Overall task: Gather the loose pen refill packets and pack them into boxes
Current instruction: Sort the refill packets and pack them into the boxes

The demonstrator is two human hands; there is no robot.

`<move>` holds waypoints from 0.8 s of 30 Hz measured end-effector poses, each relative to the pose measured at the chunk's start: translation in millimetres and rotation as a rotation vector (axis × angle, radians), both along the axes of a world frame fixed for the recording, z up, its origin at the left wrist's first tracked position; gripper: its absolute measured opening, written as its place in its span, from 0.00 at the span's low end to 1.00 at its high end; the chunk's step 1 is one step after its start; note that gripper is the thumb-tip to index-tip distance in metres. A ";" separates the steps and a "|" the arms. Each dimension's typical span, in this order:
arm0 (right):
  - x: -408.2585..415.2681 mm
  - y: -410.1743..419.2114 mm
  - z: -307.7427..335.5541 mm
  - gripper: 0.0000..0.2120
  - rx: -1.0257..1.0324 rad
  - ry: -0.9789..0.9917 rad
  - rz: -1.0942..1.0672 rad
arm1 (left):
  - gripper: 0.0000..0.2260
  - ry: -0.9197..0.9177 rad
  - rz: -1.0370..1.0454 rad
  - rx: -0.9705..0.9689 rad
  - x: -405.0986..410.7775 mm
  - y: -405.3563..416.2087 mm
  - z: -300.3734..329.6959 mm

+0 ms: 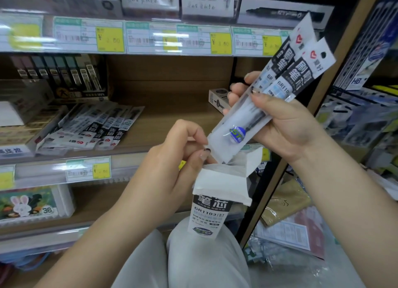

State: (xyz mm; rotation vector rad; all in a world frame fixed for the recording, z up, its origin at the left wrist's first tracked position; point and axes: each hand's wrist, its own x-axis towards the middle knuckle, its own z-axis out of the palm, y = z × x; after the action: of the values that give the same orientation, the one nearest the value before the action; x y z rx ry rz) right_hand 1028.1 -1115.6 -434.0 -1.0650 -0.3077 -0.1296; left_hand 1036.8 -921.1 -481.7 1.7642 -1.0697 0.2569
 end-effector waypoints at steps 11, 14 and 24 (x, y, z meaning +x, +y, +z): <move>-13.4 -8.6 9.2 0.11 -0.429 -0.147 0.019 | 0.05 -0.010 -0.011 -0.003 2.6 2.9 -0.2; -15.2 -13.9 10.5 0.08 -0.555 -0.110 -0.057 | 0.13 -0.094 -0.030 0.058 3.6 6.4 1.3; -31.0 -2.7 31.1 0.06 -0.915 -0.128 -0.348 | 0.10 -0.319 -0.032 0.246 8.7 11.6 8.3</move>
State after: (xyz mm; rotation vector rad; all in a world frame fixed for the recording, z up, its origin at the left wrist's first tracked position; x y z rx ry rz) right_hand 997.1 -1118.3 -402.9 -2.0222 -0.2973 -0.3923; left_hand 1045.5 -909.5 -473.3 1.9659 -1.4058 0.4111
